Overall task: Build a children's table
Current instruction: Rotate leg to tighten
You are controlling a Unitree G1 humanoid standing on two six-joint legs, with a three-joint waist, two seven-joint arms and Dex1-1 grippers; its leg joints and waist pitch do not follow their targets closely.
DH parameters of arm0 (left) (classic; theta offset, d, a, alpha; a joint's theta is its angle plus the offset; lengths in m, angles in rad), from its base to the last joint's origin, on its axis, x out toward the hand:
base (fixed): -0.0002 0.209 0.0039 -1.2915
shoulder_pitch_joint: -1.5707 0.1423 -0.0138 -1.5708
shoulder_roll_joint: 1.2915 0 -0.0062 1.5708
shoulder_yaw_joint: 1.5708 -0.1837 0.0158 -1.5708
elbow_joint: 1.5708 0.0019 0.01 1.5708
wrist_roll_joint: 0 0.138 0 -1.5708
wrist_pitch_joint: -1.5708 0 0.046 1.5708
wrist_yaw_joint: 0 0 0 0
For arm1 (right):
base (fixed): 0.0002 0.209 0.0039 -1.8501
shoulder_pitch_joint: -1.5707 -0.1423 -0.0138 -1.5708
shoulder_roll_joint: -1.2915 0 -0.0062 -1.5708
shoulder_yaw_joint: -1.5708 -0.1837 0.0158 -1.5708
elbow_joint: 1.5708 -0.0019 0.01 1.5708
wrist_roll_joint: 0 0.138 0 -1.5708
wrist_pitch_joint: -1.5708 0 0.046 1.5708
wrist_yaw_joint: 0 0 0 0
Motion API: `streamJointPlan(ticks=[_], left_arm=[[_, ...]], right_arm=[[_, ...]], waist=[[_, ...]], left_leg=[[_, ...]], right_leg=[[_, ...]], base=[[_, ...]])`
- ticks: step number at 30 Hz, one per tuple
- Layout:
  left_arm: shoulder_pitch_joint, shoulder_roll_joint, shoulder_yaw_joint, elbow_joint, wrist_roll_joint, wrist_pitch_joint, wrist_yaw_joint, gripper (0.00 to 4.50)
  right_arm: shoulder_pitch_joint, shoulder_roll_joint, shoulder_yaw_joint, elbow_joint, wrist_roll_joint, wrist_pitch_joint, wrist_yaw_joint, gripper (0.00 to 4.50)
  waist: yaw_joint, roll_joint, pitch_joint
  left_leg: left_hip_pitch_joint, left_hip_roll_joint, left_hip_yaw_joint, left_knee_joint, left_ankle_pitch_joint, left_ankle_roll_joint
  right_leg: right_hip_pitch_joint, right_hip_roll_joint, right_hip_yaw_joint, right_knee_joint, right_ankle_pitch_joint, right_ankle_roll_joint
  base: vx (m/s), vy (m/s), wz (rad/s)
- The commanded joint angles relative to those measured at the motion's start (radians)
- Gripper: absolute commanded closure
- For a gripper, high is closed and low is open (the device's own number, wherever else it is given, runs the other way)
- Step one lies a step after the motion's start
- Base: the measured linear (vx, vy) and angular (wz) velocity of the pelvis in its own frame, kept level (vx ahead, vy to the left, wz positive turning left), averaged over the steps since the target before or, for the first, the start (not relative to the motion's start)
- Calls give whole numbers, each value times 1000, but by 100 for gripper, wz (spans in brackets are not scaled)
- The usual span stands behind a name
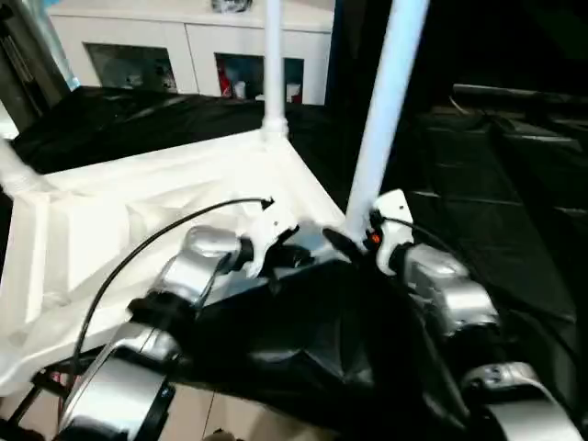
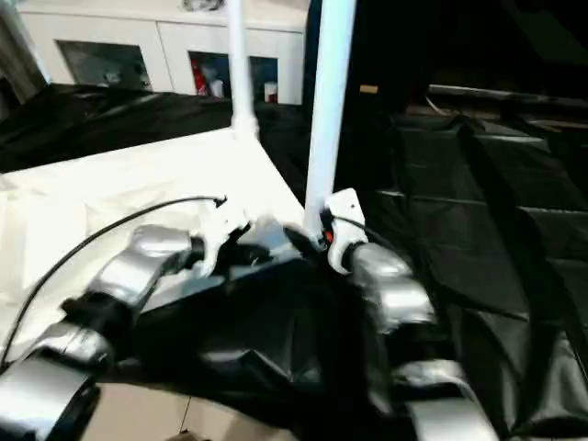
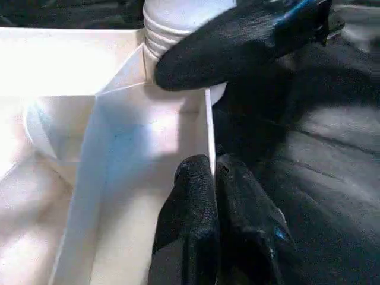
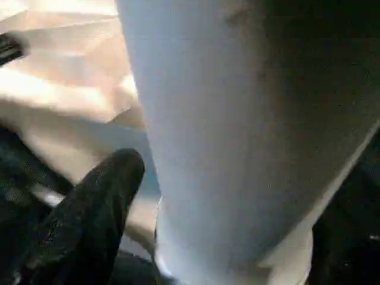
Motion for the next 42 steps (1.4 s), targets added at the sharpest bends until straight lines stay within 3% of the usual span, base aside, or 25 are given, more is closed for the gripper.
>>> streamJointPlan(ticks=[1, 7, 10, 11, 15, 22, 25, 30, 32, 35, 36, 37, 38, 40, 42], left_arm=[[-11, -17, -33, -77, -54, -59, -99, 450], [29, 49, -41, -124, -71, -69, -207, 450], [48, 80, -38, -147, -84, -65, -249, 450], [52, 86, -38, -151, -85, -65, -257, 450], [56, 102, -41, -149, -76, -68, -262, 450], [57, 100, -42, -156, -76, -63, -253, 450], [37, 71, -29, -127, -63, -47, -189, 450], [-11, 8, -12, -70, -46, -33, -70, 450], [-65, -58, -3, -6, -22, -1, 52, 450], [-118, -115, 12, 60, -6, 19, 172, 450], [-118, -115, 12, 60, -6, 19, 172, 450], [-139, -140, 22, 90, 0, 25, 231, 450], [-152, -159, 27, 107, 3, 30, 267, 450], [-162, -172, 28, 120, 4, 31, 288, 450], [-162, -175, 25, 123, 7, 20, 276, 450]], right_arm=[[10, -2, 73, -45, 24, 8, 128, 54], [37, -89, 87, -112, 72, 41, 291, 54], [55, -122, 91, -157, 97, 71, 359, 54], [58, -128, 91, -165, 102, 78, 369, 79], [68, -144, 108, -172, 91, 82, 394, 105], [78, -136, 125, -188, 95, 93, 388, 159], [87, -108, 123, -184, 85, 97, 340, 170], [58, -23, 84, -91, 46, 81, 133, 175], [24, 74, 46, -16, 36, 92, -52, 175], [-21, 156, 21, 65, 25, 86, -207, 176], [-21, 156, 21, 65, 25, 86, -207, 176], [-52, 192, 8, 113, 18, 70, -287, 176], [-78, 219, -4, 154, 15, 57, -343, 176], [-97, 238, -14, 185, 7, 46, -378, 176], [-104, 242, -14, 196, 3, 26, -377, 176]], waist=[[6, -2, -72], [26, -1, -68], [28, 0, -69], [29, 1, -69], [34, 1, -69], [35, 0, -71], [36, -1, -70], [29, -3, -67], [23, -2, -66], [11, 5, -64], [10, 3, -64], [11, 3, -66], [7, 7, -67], [5, 4, -70], [5, 1, -72]], left_leg=[[1, 47, -11, -65, -123, 101], [8, 50, -10, -69, -168, 74], [5, 52, -11, -69, -166, 78], [8, 52, -10, -69, -166, 76], [9, 50, -11, -69, -173, 59], [6, 51, -12, -70, -157, 58], [6, 51, -12, -70, -160, 56], [9, 43, -14, -72, -183, 28], [10, 44, -15, -73, -188, 25], [15, 39, -17, -73, -219, 1], [15, 38, -17, -73, -222, -1], [12, 38, -19, -73, -217, 3], [12, 39, -18, -73, -208, 2], [12, 37, -16, -72, -200, 6], [6, 39, -15, -71, -170, 32]], right_leg=[[65, -74, 65, -59, -155, -221], [60, -75, 64, -69, -249, -200], [61, -74, 65, -66, -243, -196], [56, -74, 65, -68, -242, -196], [56, -75, 65, -70, -261, -193], [58, -75, 64, -68, -246, -190], [58, -76, 65, -68, -249, -188], [57, -78, 62, -81, -339, -157], [54, -78, 63, -84, -353, -151], [49, -78, 60, -93, -416, -135], [50, -78, 59, -96, -423, -131], [55, -78, 58, -94, -411, -128], [51, -78, 61, -91, -382, -136], [54, -76, 60, -87, -342, -149], [60, -76, 62, -78, -270, -168]], base=[[0, 0, 0], [0, 0, 0], [0, 0, 0], [0, 0, 0], [0, 0, 0], [0, 0, 0], [0, 0, 0], [0, 0, 0], [0, 0, 0], [0, 0, 0], [0, 0, 0], [0, 0, 0], [0, 0, 0], [0, 0, 0], [0, 0, 0]])
